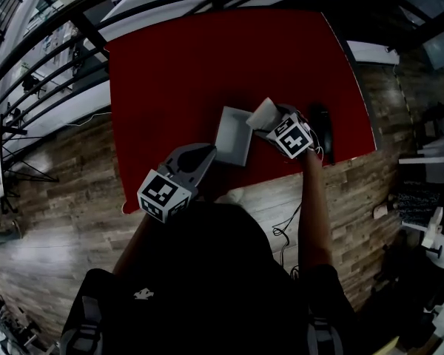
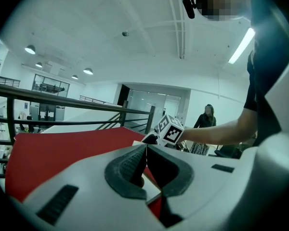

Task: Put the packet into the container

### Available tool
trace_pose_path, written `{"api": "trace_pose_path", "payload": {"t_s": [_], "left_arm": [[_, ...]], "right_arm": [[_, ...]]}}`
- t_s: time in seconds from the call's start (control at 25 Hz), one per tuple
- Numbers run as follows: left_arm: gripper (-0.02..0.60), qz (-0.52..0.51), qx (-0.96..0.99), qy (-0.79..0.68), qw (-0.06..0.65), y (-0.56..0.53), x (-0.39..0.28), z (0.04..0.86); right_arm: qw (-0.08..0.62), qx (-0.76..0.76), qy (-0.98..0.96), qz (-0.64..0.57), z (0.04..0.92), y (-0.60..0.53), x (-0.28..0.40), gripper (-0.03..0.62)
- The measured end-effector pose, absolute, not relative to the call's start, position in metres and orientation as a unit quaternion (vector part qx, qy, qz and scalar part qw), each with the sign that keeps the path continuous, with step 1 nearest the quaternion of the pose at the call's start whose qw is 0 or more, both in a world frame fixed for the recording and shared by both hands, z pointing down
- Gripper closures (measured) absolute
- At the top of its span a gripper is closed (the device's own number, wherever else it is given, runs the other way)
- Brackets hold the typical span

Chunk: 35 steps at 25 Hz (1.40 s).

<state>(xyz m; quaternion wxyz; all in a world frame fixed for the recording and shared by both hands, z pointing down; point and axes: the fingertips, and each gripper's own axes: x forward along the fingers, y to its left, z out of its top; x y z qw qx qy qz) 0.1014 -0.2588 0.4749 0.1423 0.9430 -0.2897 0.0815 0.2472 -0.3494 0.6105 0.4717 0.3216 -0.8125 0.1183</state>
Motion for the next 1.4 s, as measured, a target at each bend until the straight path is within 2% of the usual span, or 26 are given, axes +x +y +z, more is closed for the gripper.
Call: {"api": "trace_pose_path", "payload": {"t_s": [0.56,0.84,1.4], "left_arm": [[0.571,0.073,0.921,-0.353,0.147,-0.263,0.047,0.474],[0.571,0.072,0.915,-0.368,0.149,-0.262,0.033,0.477],[0.571,0.074,0.914,-0.369,0.15,-0.262,0.037,0.478]], "right_arm": [[0.496,0.179,-0.845,0.086,0.622,-0.338,0.144,0.146],[0.546,0.119,-0.827,0.056,0.64,-0.326,0.138,0.146],[0.558,0.085,-0.823,0.064,0.666,-0.312,0.134,0.146]]}}
